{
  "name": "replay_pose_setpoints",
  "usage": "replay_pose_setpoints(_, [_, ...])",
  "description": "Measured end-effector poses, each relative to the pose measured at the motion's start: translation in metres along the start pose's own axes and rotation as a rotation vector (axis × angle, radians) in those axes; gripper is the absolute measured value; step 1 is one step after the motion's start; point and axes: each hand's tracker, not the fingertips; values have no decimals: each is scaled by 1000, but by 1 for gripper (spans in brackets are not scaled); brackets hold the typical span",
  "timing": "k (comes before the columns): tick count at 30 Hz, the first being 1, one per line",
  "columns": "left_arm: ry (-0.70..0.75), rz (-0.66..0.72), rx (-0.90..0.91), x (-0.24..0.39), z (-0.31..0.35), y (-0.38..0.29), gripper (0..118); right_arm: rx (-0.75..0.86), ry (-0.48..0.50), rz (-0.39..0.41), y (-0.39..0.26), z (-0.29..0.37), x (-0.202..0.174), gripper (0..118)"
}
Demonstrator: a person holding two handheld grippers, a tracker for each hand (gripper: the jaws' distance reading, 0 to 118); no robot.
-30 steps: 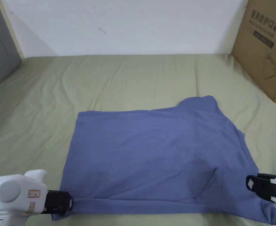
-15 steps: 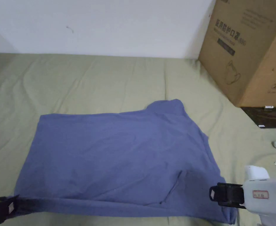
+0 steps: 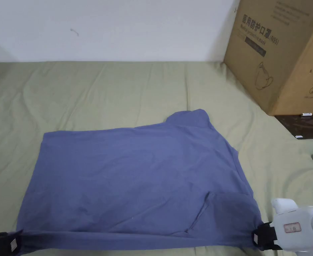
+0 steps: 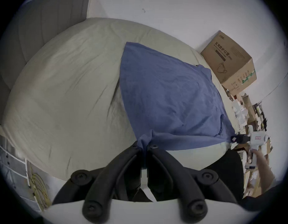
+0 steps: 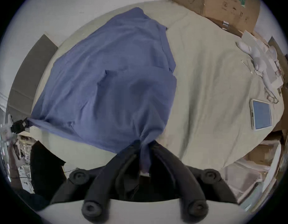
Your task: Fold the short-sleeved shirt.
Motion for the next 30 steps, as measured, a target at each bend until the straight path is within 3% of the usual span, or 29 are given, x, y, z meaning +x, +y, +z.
replay_pose_setpoints(2, [7, -27, -6, 0, 1, 4, 5, 19, 17, 2, 8, 5, -5, 8])
replay_pose_setpoints(3, [11, -43, 3, -1, 2, 8, 5, -20, 63, -75, -3, 16, 0, 8])
replay_pose_setpoints(7, [26, -108, 84, 1, 9, 33, 5, 25, 144, -159, 29, 32, 7, 8])
replay_pose_setpoints(10, [-21, -66, 133, -2, 8, 64, 5, 58, 201, -220, 75, 39, 12, 8])
replay_pose_setpoints(13, [-40, -6, 135, -11, -15, 104, 5, 85, 254, -272, 95, 56, -8, 8])
replay_pose_setpoints(14, [-28, -5, 137, -21, -30, 120, 5, 72, 312, -307, 112, 47, 6, 8])
replay_pose_setpoints(17, [-39, 26, 103, -30, -68, 149, 5, 92, 259, -342, 166, 19, 33, 8])
replay_pose_setpoints(19, [-48, 24, 77, -28, -92, 162, 5, 117, 248, -369, 176, -1, 16, 8])
replay_pose_setpoints(20, [-29, -1, 59, -27, -102, 166, 5, 117, 253, -386, 186, -12, 18, 12])
replay_pose_setpoints(21, [-18, -14, 43, -28, -110, 169, 6, 124, 260, -396, 195, -23, 19, 26])
replay_pose_setpoints(22, [-16, -11, 40, -34, -119, 172, 10, 141, 254, -390, 197, -29, 14, 50])
replay_pose_setpoints(23, [-13, -8, 38, -38, -125, 174, 31, 147, 244, -390, 197, -34, 6, 90])
replay_pose_setpoints(24, [-15, -6, 40, -40, -127, 175, 63, 159, 223, -393, 198, -38, 3, 108])
replay_pose_setpoints(25, [-25, -1, 58, -41, -126, 174, 102, 185, 183, -396, 198, -40, 1, 115])
replay_pose_setpoints(26, [-26, 2, 77, -28, -115, 167, 117, 205, 165, -396, 196, -41, -2, 115])
replay_pose_setpoints(30, [2, 9, 108, -27, -98, 156, 112, 249, 178, -416, 180, -35, -8, 115])
